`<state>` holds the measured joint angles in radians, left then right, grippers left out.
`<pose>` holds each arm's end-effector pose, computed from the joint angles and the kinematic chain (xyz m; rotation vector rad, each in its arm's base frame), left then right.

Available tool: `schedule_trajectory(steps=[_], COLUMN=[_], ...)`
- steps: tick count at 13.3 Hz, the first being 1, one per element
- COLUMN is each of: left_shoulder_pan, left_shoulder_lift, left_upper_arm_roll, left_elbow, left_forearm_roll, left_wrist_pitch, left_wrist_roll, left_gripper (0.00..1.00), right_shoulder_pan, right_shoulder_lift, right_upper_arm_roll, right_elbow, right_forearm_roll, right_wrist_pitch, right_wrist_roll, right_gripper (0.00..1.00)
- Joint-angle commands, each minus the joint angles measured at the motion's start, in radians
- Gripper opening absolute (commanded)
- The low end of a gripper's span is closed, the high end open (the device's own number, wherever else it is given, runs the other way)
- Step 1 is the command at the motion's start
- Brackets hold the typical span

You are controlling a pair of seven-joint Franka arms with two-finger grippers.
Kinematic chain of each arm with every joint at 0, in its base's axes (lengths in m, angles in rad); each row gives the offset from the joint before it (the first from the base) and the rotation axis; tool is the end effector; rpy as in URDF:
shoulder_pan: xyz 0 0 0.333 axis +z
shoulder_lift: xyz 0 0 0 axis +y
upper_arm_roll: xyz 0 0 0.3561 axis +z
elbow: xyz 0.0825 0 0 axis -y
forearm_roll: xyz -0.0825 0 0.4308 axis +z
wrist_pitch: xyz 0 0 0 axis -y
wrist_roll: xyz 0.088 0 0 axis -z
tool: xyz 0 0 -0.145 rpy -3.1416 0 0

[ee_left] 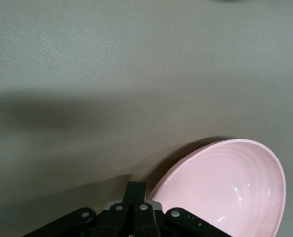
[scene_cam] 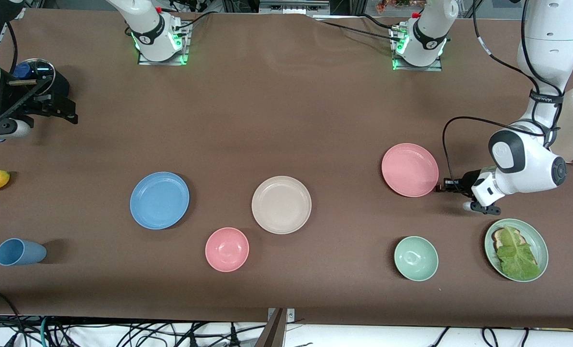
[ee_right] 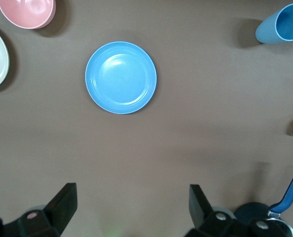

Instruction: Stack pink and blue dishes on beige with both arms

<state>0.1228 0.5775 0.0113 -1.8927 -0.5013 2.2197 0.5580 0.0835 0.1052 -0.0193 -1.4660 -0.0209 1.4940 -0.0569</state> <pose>0.6495 0.0574 0.1427 2.7231 -0.0929 -0.1516 0.6257 0.0377 0.6095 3.1104 0.1874 -0.1202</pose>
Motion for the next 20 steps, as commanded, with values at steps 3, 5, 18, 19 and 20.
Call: schedule_trajectory(steps=[3, 5, 18, 19, 20], left_shoulder_pan=[-0.002, -0.002, -0.014, -0.017, -0.023], left_shoulder_lift=[-0.002, -0.002, -0.007, -0.007, -0.007], left_upper_arm_roll=[-0.001, -0.001, 0.001, 0.001, 0.003], left_elbow=[0.000, 0.001, 0.061, 0.072, 0.084], left_forearm_roll=[-0.053, -0.054, -0.037, -0.036, -0.036], left_wrist_pitch=[-0.022, -0.022, -0.074, -0.084, -0.109], left_wrist_roll=[0.037, 0.039, 0.007, -0.007, -0.022], left_gripper=[0.00, 0.00, 0.70, 0.70, 0.70], right_shoulder_pan=[-0.004, -0.007, 0.002, 0.002, 0.004], right_shoulder_lift=[-0.021, -0.019, 0.157, 0.181, 0.201], right_upper_arm_roll=[-0.001, -0.004, -0.019, -0.017, -0.016], right_elbow=[-0.016, -0.016, -0.014, -0.014, -0.016], right_forearm_roll=[-0.002, -0.001, 0.001, 0.001, 0.003], right_wrist_pitch=[0.025, 0.043, 0.161, 0.178, 0.198], right_wrist_roll=[0.009, 0.017, 0.029, 0.029, 0.029], right_gripper=[1.00, 1.00, 1.00, 1.00, 1.00])
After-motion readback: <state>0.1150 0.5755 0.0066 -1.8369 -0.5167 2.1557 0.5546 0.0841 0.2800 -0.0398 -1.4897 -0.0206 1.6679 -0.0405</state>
